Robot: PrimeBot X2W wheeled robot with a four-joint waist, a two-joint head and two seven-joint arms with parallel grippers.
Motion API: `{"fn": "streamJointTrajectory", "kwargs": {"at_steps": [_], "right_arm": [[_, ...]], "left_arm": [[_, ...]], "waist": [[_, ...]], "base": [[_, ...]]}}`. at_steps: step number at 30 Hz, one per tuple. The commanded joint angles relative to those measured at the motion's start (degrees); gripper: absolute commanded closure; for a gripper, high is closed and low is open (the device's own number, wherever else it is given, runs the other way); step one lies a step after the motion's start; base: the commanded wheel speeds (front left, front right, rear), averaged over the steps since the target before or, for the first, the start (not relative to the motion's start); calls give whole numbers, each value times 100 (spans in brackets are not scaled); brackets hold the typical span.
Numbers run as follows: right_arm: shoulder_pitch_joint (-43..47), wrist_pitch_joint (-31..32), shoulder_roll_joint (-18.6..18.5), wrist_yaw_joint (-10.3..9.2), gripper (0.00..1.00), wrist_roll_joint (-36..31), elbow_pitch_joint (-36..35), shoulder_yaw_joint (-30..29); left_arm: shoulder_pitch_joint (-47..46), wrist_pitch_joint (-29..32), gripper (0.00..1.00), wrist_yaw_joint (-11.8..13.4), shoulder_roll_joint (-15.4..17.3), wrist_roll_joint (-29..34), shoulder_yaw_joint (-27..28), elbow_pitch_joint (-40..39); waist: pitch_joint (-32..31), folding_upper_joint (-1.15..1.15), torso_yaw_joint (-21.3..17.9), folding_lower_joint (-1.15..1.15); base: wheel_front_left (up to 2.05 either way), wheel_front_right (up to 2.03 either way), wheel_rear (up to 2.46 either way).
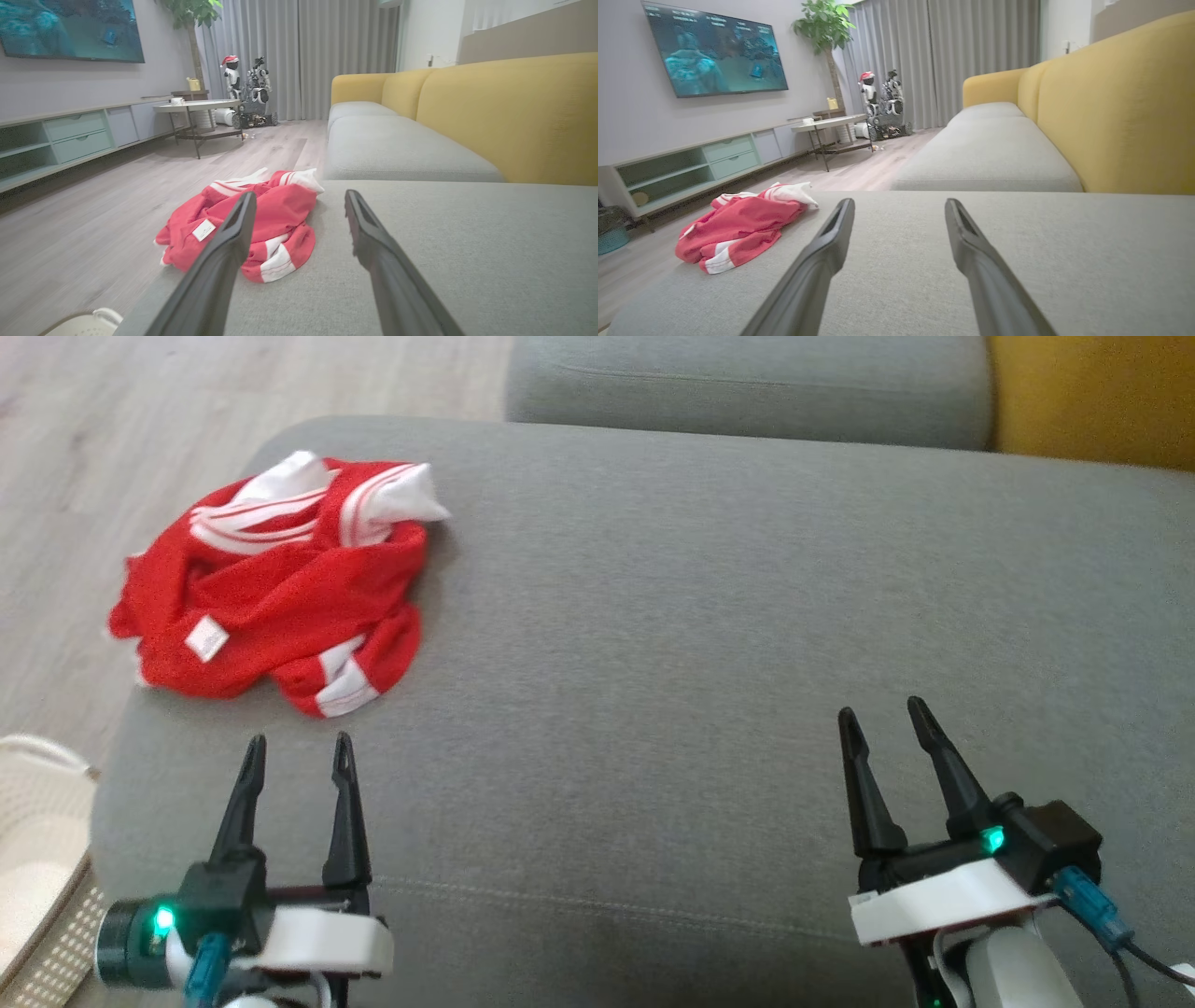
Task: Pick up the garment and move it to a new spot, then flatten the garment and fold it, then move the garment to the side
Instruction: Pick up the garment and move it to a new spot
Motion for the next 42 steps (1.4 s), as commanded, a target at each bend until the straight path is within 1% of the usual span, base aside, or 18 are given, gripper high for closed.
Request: {"fn": "streamJointTrajectory", "kwargs": {"at_steps": [1, 9, 15, 20, 22, 23, 25, 27, 30, 33, 37, 42], "right_arm": [[-109, -66, -15, 43, 0, -72, -188, 152], [-119, -66, -15, 43, 0, -53, -173, 130], [-190, -66, -15, 43, 0, -94, -157, 123], [-294, -66, -15, 43, 0, -210, -156, 107], [-374, -66, -15, 43, 0, -305, -166, 93], [-425, -66, -15, 43, 0, -363, -173, 77], [-555, -66, -15, 43, 0, -509, -184, 60], [-729, -66, -22, 43, 0, -681, -205, 62], [-959, -66, -134, 43, 0, -837, -270, 73], [-1135, -66, -253, 43, 0, -892, -331, 108], [-1260, -66, -374, 43, 0, -918, -470, 99], [-1316, -66, -540, 43, 0, -963, -648, 88]], "left_arm": [[-84, -70, 0, 23, -17, -25, 196, -236], [-103, -70, 0, -9, -29, -33, 252, -284], [-229, -70, 0, -25, -35, 0, 258, -292], [-564, -70, 0, -78, -21, 50, 256, -435], [-861, -70, 0, -164, 12, 9, 277, -500], [-1056, -70, 0, -257, 24, -70, 304, -480], [-1571, -70, 0, -486, 168, -121, 366, -332], [-2189, -70, 0, -687, 317, -179, 462, -107], [-3134, -70, 0, -899, 519, -286, 645, 437], [-3959, -36, 0, -1077, 763, -390, 745, 1305], [-5012, 384, 0, -1257, 1096, -475, 699, 2417], [-6094, 1076, 0, -1395, 1282, -872, 673, 3653]], "waist": [[-36, 0, 182, 0], [41, 0, 521, 0], [219, 0, 661, 0], [484, 0, 714, 0], [683, 0, 730, 0], [796, 0, 746, 0], [1072, 0, 769, 0], [1398, 0, 776, 0], [1779, 0, 763, 0], [2043, 0, 698, 0], [2328, 0, 620, 0], [2666, 0, 510, 0]], "base": [[0, 0, 0], [0, 0, 0], [0, 0, 0], [0, 0, 0], [0, 0, 0], [0, 0, 0], [0, 0, 0], [0, 0, 0], [0, 0, 0], [0, 0, 0], [0, 0, 0], [0, 0, 0]]}}
